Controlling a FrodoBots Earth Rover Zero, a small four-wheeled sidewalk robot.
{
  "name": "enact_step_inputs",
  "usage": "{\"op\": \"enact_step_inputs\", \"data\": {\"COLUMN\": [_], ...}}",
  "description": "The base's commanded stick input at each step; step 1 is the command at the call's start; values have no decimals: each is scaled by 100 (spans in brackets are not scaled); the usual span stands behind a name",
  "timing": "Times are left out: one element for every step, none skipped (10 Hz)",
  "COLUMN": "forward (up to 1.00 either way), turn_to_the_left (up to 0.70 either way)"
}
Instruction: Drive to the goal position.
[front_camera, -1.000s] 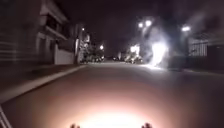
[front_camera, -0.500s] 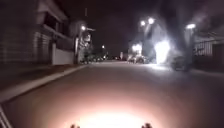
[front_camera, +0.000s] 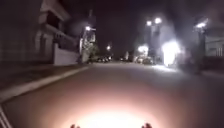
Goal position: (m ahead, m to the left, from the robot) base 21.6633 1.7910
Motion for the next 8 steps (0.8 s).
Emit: {"op": "enact_step_inputs", "data": {"forward": [100,100,100,100,100,100,100,100], "turn_to_the_left": [0,0,0,0,0,0,0,0]}}
